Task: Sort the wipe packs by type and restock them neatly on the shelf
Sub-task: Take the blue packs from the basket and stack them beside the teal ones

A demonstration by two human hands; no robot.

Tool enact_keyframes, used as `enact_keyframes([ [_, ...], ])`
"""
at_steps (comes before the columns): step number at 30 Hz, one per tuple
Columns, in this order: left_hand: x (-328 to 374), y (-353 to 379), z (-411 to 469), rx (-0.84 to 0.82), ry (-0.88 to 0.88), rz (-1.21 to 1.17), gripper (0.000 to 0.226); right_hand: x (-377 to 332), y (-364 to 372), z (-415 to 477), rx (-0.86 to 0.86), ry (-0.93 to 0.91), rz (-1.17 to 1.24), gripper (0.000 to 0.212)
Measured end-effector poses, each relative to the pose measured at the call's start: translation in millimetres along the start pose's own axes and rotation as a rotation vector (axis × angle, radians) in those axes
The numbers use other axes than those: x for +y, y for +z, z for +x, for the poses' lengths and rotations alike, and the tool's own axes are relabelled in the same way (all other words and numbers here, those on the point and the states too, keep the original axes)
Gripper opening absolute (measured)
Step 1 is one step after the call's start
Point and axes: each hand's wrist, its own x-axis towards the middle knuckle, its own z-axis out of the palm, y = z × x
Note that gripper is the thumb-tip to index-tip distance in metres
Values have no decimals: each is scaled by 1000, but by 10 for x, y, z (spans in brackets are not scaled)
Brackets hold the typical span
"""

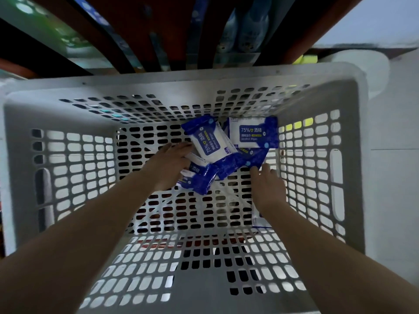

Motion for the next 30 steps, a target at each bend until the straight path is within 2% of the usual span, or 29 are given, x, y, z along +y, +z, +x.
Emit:
enact_keyframes([
  [4,74,27,37,-9,-48,80,41,28,24,-19,-68,20,-29,32],
  [6,85,84,-20,41,-70,76,40,22,-47,-14,-31,-15,-12,25],
  [7,83,122,-51,81,-76,60,39,26,-104,6,22,-14,70,24],
  [9,60,162,-99,133,-129,11,42,34,-264,59,158,24,389,17],
  [11,39,168,-131,121,-208,-50,45,22,-449,147,301,62,676,13],
  [13,21,175,-146,112,-233,-95,44,14,-599,269,470,77,729,14],
  [15,10,175,-161,128,-228,-113,43,10,-684,411,565,116,596,22],
  [17,2,184,-170,139,-219,-125,42,5,-711,522,501,175,406,39],
  [19,-10,191,-167,149,-225,-134,40,-3,-689,609,414,100,299,42],
  [21,-21,183,-157,145,-257,-115,41,-24,-646,692,301,-19,282,51],
  [23,-20,162,-144,134,-283,-102,52,-33,-626,774,195,-57,297,62],
  [26,-20,140,-117,121,-294,-84,66,-12,-689,881,67,-49,247,78],
  [30,-27,151,-70,76,-318,-70,54,-1,-872,926,36,27,24,87],
])
